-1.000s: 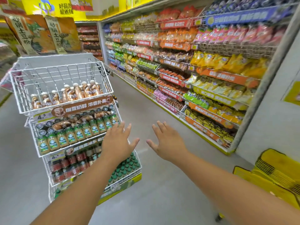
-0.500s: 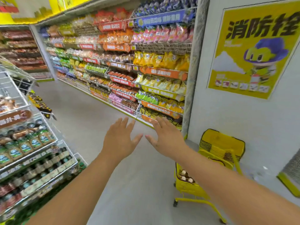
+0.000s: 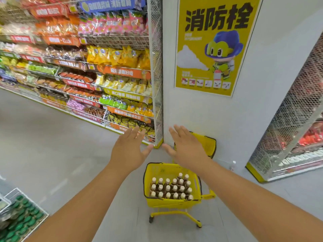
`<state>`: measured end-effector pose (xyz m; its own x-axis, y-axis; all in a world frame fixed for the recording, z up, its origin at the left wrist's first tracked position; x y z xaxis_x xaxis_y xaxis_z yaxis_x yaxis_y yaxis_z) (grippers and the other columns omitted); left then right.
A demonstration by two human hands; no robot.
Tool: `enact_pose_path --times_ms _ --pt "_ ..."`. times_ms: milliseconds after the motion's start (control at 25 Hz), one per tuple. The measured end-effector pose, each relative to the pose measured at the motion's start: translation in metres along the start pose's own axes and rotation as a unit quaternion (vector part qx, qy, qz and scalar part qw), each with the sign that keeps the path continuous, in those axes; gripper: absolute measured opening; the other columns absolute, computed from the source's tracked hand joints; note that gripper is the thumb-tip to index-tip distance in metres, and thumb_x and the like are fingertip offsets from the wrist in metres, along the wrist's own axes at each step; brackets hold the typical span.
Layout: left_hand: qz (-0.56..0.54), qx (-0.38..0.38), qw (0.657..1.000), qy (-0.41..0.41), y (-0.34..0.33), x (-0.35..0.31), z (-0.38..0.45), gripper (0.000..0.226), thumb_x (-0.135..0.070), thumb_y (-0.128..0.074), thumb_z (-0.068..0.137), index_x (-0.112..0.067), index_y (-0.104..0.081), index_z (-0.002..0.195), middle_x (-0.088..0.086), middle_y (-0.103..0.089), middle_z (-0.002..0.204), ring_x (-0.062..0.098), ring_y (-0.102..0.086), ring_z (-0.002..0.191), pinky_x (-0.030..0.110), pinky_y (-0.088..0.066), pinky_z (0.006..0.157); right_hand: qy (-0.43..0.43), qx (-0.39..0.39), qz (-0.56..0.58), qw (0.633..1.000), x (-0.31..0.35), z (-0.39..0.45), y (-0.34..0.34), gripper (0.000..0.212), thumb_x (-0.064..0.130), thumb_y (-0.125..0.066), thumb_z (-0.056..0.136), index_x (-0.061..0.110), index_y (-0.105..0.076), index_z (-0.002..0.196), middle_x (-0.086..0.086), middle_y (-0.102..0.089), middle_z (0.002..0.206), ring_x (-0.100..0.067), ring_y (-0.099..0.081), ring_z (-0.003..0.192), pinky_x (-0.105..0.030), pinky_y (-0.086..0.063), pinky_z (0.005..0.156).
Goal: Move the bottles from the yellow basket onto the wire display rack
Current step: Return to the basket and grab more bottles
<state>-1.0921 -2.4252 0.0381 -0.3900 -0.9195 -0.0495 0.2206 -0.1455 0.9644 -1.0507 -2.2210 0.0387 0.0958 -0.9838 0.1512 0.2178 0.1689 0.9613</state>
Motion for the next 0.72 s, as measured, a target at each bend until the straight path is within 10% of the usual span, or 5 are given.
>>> enact_pose_path --times_ms 720 --pt "-0.119 0.176 0.964 -0.161 -0.271 -0.055 0.250 0.089 -0.073 -0.015 0.088 -0.021 -0.037 0.156 0.004 -0.032 0.164 0.025 -0.029 0.152 0.044 -0.030 0.120 -0.221 0.138 0.099 0.960 -0.195 0.140 -0.214 0.073 0.054 -0.043 0.104 0.016 -0.022 0.163 -0.004 -0.021 0.169 -0.022 -0.016 0.156 -0.037 -0.019 0.124"
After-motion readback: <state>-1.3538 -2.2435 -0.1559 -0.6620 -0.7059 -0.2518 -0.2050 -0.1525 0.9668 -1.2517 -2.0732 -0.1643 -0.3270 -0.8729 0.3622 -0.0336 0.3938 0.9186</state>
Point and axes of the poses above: each hand's wrist, its own z-axis towards the middle knuckle, its own y-axis out of the back of the hand, x = y × z, the point moved 3 cm from there along z, towards the middle knuckle
